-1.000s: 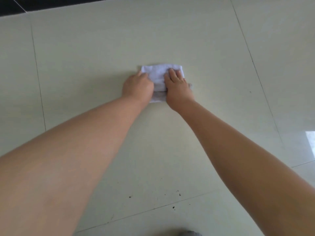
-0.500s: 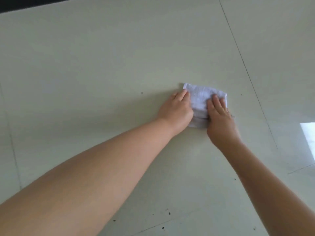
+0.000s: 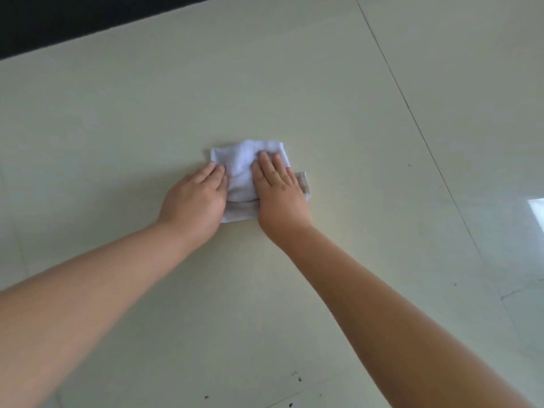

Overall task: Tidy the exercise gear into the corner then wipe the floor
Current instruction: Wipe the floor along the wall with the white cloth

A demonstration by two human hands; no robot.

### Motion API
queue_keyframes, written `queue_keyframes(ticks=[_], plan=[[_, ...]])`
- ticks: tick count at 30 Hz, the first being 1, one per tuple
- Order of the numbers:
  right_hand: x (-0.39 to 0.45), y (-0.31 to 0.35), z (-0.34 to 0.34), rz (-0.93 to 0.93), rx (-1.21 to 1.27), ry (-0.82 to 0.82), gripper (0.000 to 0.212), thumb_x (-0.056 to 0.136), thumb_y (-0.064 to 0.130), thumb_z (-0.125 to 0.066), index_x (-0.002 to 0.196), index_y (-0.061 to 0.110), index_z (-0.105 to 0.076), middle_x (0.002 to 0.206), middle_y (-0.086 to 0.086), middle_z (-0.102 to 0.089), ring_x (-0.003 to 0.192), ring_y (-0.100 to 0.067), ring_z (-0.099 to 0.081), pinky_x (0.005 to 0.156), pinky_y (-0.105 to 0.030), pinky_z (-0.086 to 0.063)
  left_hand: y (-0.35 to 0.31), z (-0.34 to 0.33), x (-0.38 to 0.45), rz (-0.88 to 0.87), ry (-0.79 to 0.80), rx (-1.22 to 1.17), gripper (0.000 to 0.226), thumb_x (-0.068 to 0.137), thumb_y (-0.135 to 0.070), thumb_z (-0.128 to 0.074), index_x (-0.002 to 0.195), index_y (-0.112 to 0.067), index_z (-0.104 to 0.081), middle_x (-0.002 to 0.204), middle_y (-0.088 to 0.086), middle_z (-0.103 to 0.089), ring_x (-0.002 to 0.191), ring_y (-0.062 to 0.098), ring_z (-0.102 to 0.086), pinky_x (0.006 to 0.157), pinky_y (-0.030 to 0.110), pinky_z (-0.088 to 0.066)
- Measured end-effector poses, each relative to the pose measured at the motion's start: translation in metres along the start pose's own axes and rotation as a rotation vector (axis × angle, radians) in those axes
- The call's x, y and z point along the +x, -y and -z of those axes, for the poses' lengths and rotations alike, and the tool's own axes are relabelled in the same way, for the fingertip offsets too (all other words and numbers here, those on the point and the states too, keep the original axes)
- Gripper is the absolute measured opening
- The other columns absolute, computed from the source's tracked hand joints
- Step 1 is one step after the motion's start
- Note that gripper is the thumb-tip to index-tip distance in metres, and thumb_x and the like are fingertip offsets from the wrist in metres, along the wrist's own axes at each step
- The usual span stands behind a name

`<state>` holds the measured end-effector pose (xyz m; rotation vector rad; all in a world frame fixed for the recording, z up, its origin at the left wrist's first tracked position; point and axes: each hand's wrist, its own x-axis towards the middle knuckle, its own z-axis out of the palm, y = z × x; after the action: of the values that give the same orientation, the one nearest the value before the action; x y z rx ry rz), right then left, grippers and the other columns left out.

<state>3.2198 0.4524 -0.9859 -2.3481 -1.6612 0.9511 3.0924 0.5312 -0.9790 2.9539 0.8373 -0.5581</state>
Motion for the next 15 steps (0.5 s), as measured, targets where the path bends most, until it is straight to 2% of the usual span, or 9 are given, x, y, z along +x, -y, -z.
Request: queue_keyframes(ticks=[2, 4, 5, 7, 9, 10, 12, 13, 15], plan=[[-0.030, -0.003, -0.019, 0.022, 0.037, -0.053, 0.066, 0.084, 0.019, -0.006, 0.148, 0.010, -0.020, 0.158, -0.008, -0.013, 0.147, -0.026, -0.008, 0.114, -0.027, 0.002, -0.009, -0.004, -0.018, -0.028, 0.007, -0.044, 0.049, 0.062, -0.008, -0.031, 0.075, 0.010, -0.075, 0.080, 0.022, -0.075, 0.071, 0.034, -0.075, 0.052, 0.037, -0.058], [-0.055, -0.014, -0.025, 0.019, 0.011, -0.153, 0.072, 0.073, 0.015, -0.012, 0.137, 0.003, -0.044, 0.147, -0.012, -0.037, 0.138, -0.031, -0.027, 0.106, -0.036, -0.013, -0.027, -0.003, -0.022, -0.092, -0.062, -0.052, 0.049, 0.061, -0.009, -0.032, 0.072, 0.006, -0.077, 0.079, 0.017, -0.077, 0.072, 0.029, -0.076, 0.053, 0.032, -0.059], [-0.064, -0.025, -0.026, -0.022, 0.008, -0.179, 0.071, 0.073, 0.012, -0.014, 0.135, 0.002, -0.046, 0.147, -0.007, -0.034, 0.136, -0.028, -0.021, 0.104, -0.037, -0.015, -0.039, -0.003, -0.020, -0.123, -0.087, -0.066, 0.048, 0.061, -0.010, -0.032, 0.071, 0.003, -0.078, 0.078, 0.015, -0.077, 0.072, 0.027, -0.076, 0.054, 0.030, -0.059], [-0.079, -0.046, -0.018, -0.125, 0.014, -0.139, 0.072, 0.075, 0.008, -0.011, 0.145, 0.008, -0.029, 0.148, 0.006, -0.005, 0.134, -0.016, 0.008, 0.108, -0.030, -0.002, -0.066, -0.004, -0.006, -0.160, -0.068, -0.119, 0.047, 0.062, -0.010, -0.033, 0.068, -0.001, -0.079, 0.076, 0.011, -0.078, 0.072, 0.023, -0.076, 0.058, 0.027, -0.059], [-0.079, -0.065, 0.003, -0.189, -0.021, -0.085, 0.066, 0.083, 0.002, -0.011, 0.148, 0.012, -0.014, 0.154, 0.006, 0.006, 0.138, -0.012, 0.018, 0.113, -0.023, 0.002, -0.090, 0.007, 0.017, -0.147, -0.132, -0.159, 0.047, 0.062, -0.010, -0.033, 0.066, -0.005, -0.079, 0.077, 0.009, -0.078, 0.076, 0.020, -0.076, 0.065, 0.024, -0.058], [-0.070, -0.071, 0.014, -0.216, -0.055, -0.084, 0.061, 0.089, -0.002, -0.015, 0.149, 0.012, -0.012, 0.157, 0.001, 0.005, 0.144, -0.014, 0.015, 0.116, -0.025, -0.001, -0.095, 0.017, 0.028, -0.122, -0.132, -0.158, 0.047, 0.066, -0.009, -0.033, 0.074, -0.004, -0.080, 0.087, 0.011, -0.077, 0.088, 0.021, -0.074, 0.075, 0.024, -0.057], [-0.040, -0.077, 0.036, -0.251, -0.108, -0.100, 0.060, 0.093, -0.005, -0.028, 0.149, 0.010, -0.013, 0.159, -0.004, 0.002, 0.148, -0.020, 0.006, 0.117, -0.034, -0.009, -0.101, 0.025, 0.057, -0.043, -0.110, -0.104, 0.044, 0.088, -0.003, -0.032, 0.119, 0.006, -0.062, 0.133, 0.022, -0.055, 0.131, 0.029, -0.047, 0.107, 0.031, -0.038], [-0.023, -0.076, 0.044, -0.259, -0.132, -0.095, 0.060, 0.093, -0.004, -0.030, 0.149, 0.010, -0.014, 0.160, -0.004, 0.001, 0.148, -0.021, 0.003, 0.116, -0.038, -0.012, -0.096, 0.029, 0.068, -0.018, -0.057, -0.115, 0.044, 0.096, -0.003, -0.028, 0.135, 0.009, -0.044, 0.147, 0.023, -0.035, 0.142, 0.031, -0.027, 0.115, 0.035, -0.024], [0.013, -0.068, 0.052, -0.231, -0.164, -0.076, 0.061, 0.092, -0.003, -0.032, 0.149, 0.011, -0.014, 0.160, -0.003, 0.001, 0.148, -0.021, 0.001, 0.116, -0.044, -0.014, -0.074, 0.042, 0.081, 0.071, 0.017, -0.136, 0.044, 0.100, -0.004, -0.024, 0.142, 0.008, -0.031, 0.153, 0.021, -0.021, 0.146, 0.033, -0.013, 0.117, 0.038, -0.015]])
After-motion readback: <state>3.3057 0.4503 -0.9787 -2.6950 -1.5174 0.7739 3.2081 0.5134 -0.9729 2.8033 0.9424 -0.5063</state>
